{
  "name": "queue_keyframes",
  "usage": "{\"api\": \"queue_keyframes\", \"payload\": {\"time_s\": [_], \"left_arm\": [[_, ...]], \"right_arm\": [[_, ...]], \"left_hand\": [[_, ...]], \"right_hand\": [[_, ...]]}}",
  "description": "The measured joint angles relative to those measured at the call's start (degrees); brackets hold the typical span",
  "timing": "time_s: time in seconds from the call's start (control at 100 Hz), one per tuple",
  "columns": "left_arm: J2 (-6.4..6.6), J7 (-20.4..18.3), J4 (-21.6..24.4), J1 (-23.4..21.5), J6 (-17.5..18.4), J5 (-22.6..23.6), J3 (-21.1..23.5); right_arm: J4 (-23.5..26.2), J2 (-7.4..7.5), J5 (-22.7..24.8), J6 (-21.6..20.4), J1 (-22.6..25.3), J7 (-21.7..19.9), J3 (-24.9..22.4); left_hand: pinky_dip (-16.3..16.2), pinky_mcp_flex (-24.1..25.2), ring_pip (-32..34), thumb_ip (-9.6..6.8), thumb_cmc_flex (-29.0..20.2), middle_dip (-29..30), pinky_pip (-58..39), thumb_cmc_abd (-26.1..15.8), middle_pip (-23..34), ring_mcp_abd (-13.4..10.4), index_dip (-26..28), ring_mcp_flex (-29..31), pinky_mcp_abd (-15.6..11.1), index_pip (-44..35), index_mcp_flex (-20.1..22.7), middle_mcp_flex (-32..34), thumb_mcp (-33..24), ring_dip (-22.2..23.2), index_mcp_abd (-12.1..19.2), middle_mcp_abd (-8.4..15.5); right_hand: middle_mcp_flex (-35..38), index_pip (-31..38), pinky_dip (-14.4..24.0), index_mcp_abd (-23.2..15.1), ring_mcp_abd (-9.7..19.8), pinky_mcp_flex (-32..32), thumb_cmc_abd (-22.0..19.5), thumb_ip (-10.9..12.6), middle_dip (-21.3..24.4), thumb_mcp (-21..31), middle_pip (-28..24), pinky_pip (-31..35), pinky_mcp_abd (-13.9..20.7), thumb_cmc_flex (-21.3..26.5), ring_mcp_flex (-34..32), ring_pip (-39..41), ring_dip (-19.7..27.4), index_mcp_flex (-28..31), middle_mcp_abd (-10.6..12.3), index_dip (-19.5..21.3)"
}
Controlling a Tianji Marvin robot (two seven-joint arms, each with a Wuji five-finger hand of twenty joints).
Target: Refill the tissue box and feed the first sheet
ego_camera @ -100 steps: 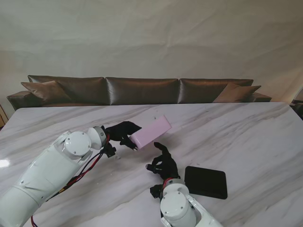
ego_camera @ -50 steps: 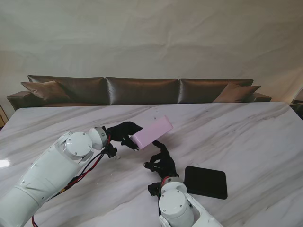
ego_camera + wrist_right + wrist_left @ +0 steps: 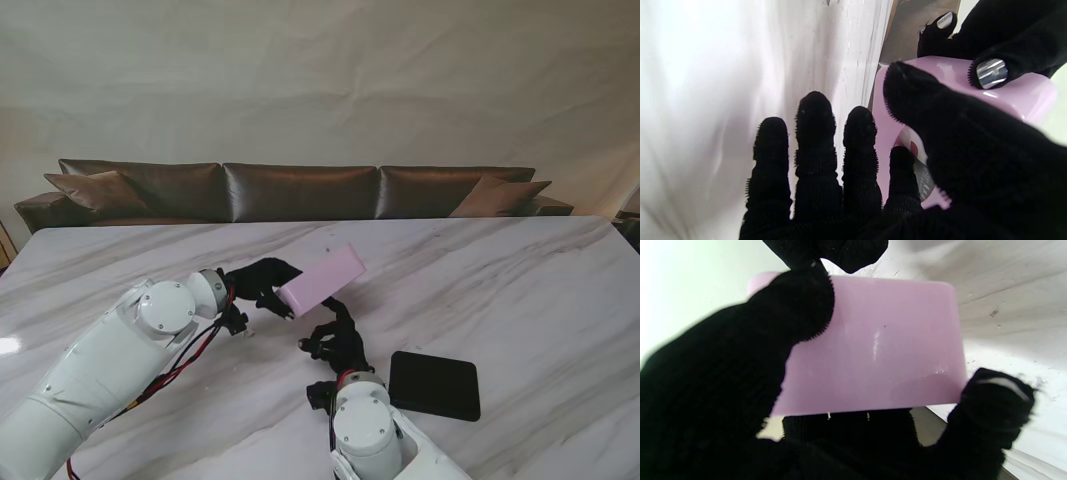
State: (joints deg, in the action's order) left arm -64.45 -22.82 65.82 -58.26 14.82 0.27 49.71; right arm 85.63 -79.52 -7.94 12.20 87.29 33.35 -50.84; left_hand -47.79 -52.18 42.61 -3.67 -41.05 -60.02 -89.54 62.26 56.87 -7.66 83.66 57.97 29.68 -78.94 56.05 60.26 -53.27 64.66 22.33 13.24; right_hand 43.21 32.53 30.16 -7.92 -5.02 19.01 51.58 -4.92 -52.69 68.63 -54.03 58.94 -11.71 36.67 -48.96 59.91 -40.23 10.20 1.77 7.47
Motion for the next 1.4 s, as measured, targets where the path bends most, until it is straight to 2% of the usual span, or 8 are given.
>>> {"api": "queue_keyframes", "payload": {"time_s": [0.25,0.45,0.62,0.67,0.78,0.92,1.28,1.4], "left_arm": [[-0.12,0.1,0.1,0.0,-0.2,0.5,-0.1],[-0.1,0.1,0.3,0.0,-0.8,1.0,0.3],[-0.1,0.5,0.3,-0.1,-1.3,1.7,0.5],[-0.1,0.5,0.3,-0.2,-1.3,1.7,0.6],[-0.07,0.5,0.5,-0.4,-1.5,1.7,0.8],[-0.04,0.5,0.7,-0.5,-1.5,1.6,0.8],[0.02,0.4,0.9,-0.5,-1.4,1.1,0.5],[0.01,0.4,0.5,-0.1,-1.1,0.4,-0.3]], "right_arm": [[-0.2,-0.66,-2.8,-1.4,-0.2,1.4,0.0],[-0.9,-2.11,-3.2,-1.2,-0.2,6.3,-0.1],[-0.9,-2.28,-2.7,-0.6,0.0,6.1,-0.5],[-0.9,-2.28,-2.5,-0.4,0.1,6.1,-0.6],[-0.8,-2.15,-2.4,-0.3,0.3,5.5,-0.8],[-0.8,-1.7,-2.6,-0.6,0.3,3.4,-0.7],[-1.2,-1.51,-3.3,-1.0,-0.3,3.2,-0.5],[-1.7,-1.71,-5.4,-1.3,-0.9,4.0,-0.4]], "left_hand": [[0.0,0.0,0.0,0.0,0.0,0.0,0.0,0.0,0.0,0.0,0.1,0.0,0.0,0.0,0.0,0.0,0.0,0.0,0.0,0.0],[0.0,0.0,0.0,0.0,0.0,0.0,0.0,0.0,0.0,0.0,0.1,0.0,0.0,0.0,0.0,0.0,0.0,0.0,0.0,0.0],[0.0,0.0,0.0,0.0,0.0,0.0,0.0,0.0,0.0,0.0,0.1,0.0,0.0,0.0,0.0,0.0,0.0,0.0,0.0,0.0],[0.0,0.0,0.0,0.0,0.0,0.0,0.0,0.0,0.0,0.0,0.1,0.0,0.0,0.0,0.0,0.0,0.0,0.0,0.0,0.0],[0.0,0.0,0.0,0.0,0.0,0.0,0.0,0.0,0.0,0.0,0.1,0.0,0.0,0.0,0.0,0.0,0.0,0.0,0.0,0.0],[0.0,0.0,0.0,0.0,0.0,0.0,0.0,0.0,0.0,0.0,0.1,0.0,0.0,0.0,0.0,0.0,0.0,0.0,0.0,0.0],[0.0,0.0,0.0,-0.35,0.0,-0.1,0.0,0.0,0.0,0.0,0.1,0.0,0.3,0.0,0.0,0.0,0.0,0.0,0.0,0.0],[0.0,-0.1,-0.1,-1.13,0.0,-0.4,0.0,0.0,0.0,-0.2,0.0,0.0,0.3,0.0,0.1,0.0,0.0,0.0,0.0,0.0]], "right_hand": [[0.0,4.1,0.0,0.1,0.0,0.1,2.2,-0.7,-0.9,0.7,-1.4,0.1,0.0,3.7,0.0,0.9,1.3,8.6,0.4,2.9],[0.0,17.3,0.0,-3.3,-0.1,0.4,3.4,-1.6,-0.9,2.1,-2.8,0.8,0.0,6.6,0.0,1.5,2.8,13.8,1.7,25.6],[0.0,24.7,0.0,-4.3,-0.2,0.5,3.4,-2.1,-1.2,2.4,-4.3,1.5,0.1,7.1,0.0,2.1,2.8,15.1,2.4,36.7],[0.0,20.2,0.0,-2.4,-0.2,0.5,3.4,-2.1,-1.4,2.5,-4.3,1.5,0.1,7.1,0.0,2.1,2.9,15.1,2.4,34.8],[0.0,6.2,0.0,1.6,-0.6,0.5,3.5,-2.1,-1.5,2.5,-4.3,1.5,0.1,7.1,0.0,2.1,2.9,15.0,2.4,22.5],[0.0,2.3,0.0,2.3,-0.7,0.6,3.9,-2.1,-1.5,2.5,-4.3,1.5,0.1,7.4,0.0,2.1,2.9,12.0,2.4,8.3],[0.6,3.8,0.0,2.3,-0.9,0.6,3.9,-2.1,-1.6,2.5,-4.3,1.5,0.1,8.8,-0.1,2.1,2.9,6.9,2.4,6.3],[0.6,3.8,0.0,4.7,-0.9,0.6,3.9,-2.1,-1.6,2.5,-4.3,1.5,0.1,9.6,-0.1,2.3,2.9,6.8,2.4,6.3]]}}
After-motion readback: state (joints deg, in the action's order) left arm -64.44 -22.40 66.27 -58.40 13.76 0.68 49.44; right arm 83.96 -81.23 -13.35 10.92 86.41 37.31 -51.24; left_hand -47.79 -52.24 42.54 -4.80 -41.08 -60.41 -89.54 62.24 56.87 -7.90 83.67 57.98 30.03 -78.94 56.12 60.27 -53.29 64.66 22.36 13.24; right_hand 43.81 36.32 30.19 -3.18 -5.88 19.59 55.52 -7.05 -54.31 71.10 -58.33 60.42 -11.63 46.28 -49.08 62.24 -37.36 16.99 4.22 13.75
